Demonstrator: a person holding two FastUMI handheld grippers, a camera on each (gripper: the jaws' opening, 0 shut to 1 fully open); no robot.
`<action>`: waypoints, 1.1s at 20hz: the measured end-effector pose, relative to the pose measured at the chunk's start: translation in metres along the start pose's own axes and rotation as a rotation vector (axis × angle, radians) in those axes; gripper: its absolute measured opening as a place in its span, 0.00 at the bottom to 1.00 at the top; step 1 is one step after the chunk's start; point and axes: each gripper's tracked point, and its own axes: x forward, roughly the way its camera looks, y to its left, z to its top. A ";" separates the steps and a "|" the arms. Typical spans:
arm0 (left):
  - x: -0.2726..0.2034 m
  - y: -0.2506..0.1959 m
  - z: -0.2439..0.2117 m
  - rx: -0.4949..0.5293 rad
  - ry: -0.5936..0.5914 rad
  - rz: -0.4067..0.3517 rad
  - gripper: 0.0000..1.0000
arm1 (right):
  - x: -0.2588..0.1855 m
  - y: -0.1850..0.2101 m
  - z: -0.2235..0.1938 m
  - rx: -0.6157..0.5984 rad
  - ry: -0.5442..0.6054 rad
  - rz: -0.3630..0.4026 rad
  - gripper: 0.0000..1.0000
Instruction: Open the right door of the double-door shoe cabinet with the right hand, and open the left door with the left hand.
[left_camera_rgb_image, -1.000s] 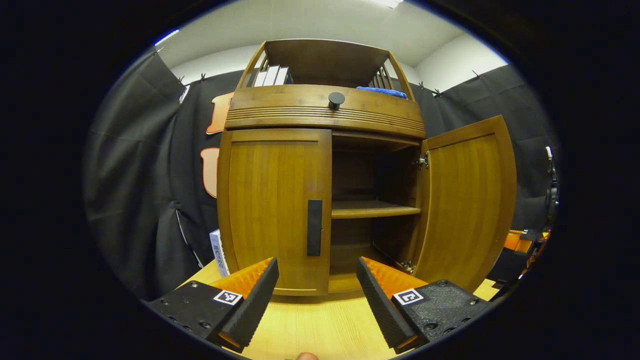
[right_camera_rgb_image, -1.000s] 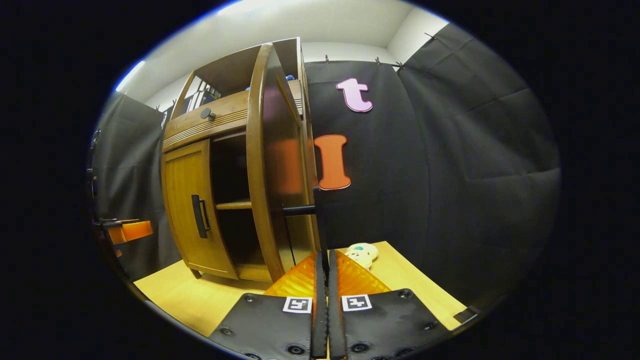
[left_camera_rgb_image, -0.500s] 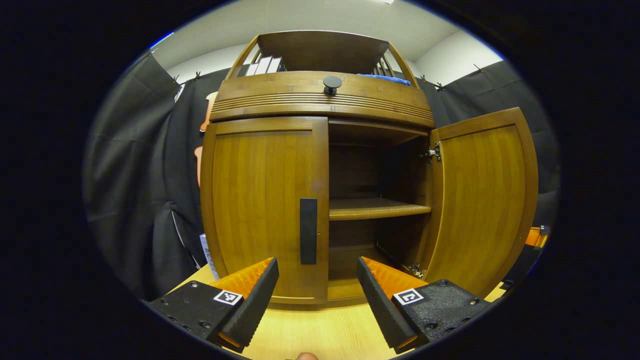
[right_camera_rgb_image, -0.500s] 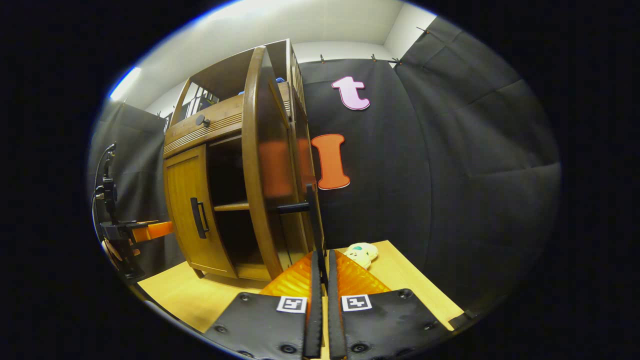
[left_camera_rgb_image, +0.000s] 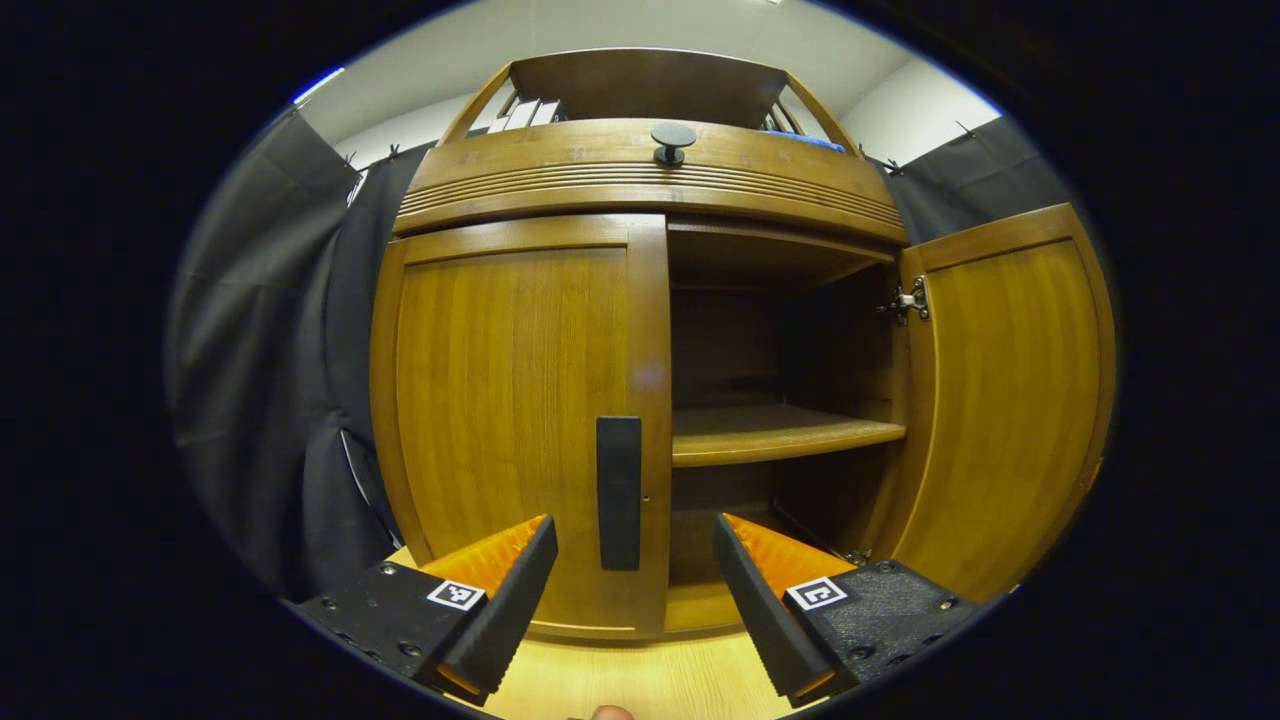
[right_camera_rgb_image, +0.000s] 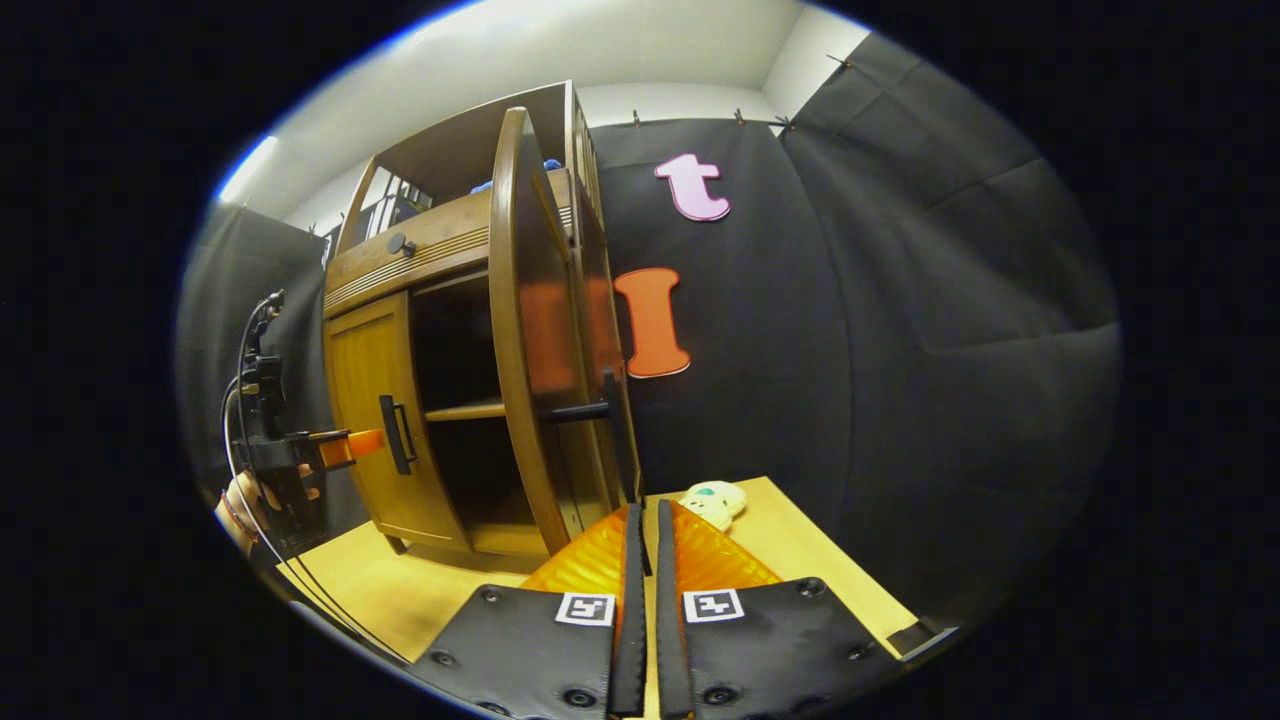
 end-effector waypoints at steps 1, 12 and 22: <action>0.009 0.000 0.000 -0.001 -0.006 0.000 0.92 | -0.003 0.000 0.003 0.001 -0.012 -0.003 0.08; 0.066 0.019 -0.024 -0.020 0.030 0.048 0.70 | -0.016 -0.007 0.021 -0.042 -0.090 -0.076 0.96; 0.071 0.011 -0.027 -0.093 0.009 -0.033 0.32 | -0.021 -0.003 0.016 -0.024 -0.072 -0.091 0.98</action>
